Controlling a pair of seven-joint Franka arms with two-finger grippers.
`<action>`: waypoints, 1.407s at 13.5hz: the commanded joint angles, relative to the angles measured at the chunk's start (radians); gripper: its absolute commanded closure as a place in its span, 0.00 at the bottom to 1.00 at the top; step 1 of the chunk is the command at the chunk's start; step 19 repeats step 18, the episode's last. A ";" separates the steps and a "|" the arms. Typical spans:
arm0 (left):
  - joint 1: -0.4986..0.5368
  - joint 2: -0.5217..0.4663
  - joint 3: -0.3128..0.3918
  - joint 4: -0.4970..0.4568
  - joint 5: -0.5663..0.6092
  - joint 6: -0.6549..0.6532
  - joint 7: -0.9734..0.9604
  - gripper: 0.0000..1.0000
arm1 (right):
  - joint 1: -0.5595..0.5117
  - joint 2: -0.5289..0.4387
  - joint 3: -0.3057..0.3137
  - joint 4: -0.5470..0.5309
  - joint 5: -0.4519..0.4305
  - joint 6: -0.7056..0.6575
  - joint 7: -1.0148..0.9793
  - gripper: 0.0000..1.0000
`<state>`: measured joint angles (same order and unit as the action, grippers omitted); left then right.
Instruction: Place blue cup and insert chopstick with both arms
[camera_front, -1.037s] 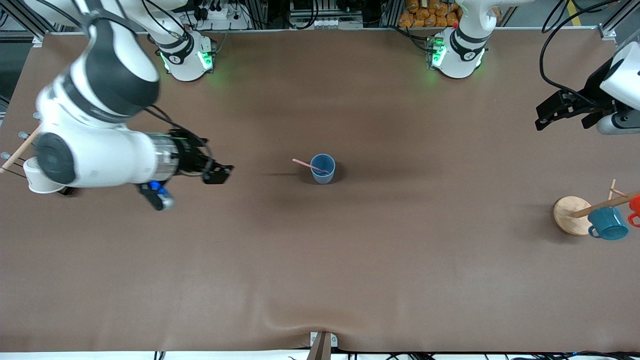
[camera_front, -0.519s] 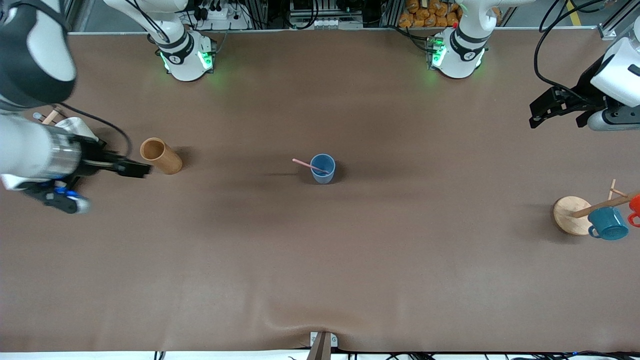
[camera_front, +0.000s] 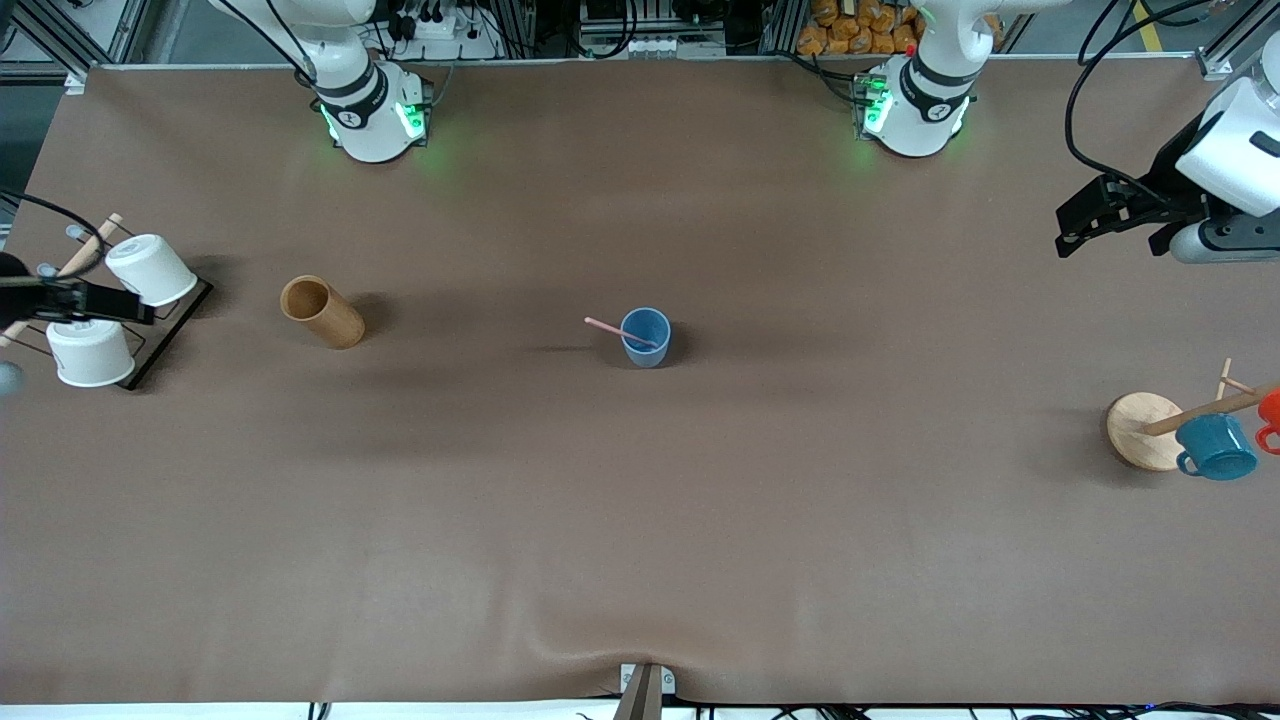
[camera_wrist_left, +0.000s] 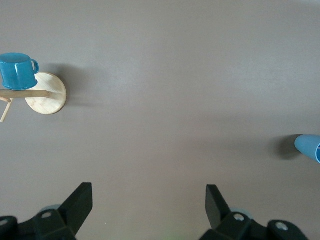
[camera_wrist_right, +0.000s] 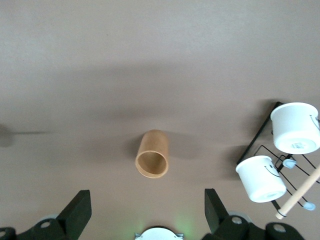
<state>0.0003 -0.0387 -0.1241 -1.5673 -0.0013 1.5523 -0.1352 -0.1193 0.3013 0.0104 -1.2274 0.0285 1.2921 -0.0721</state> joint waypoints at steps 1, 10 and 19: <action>0.010 -0.027 0.004 -0.016 -0.023 0.012 0.017 0.00 | 0.018 -0.160 -0.021 -0.218 -0.005 0.083 -0.023 0.00; 0.055 -0.023 0.014 -0.013 -0.025 0.032 0.038 0.00 | 0.109 -0.286 -0.105 -0.362 -0.007 0.222 -0.018 0.00; 0.053 -0.012 0.014 0.018 -0.005 0.022 0.068 0.00 | 0.124 -0.287 -0.104 -0.353 -0.016 0.202 -0.014 0.00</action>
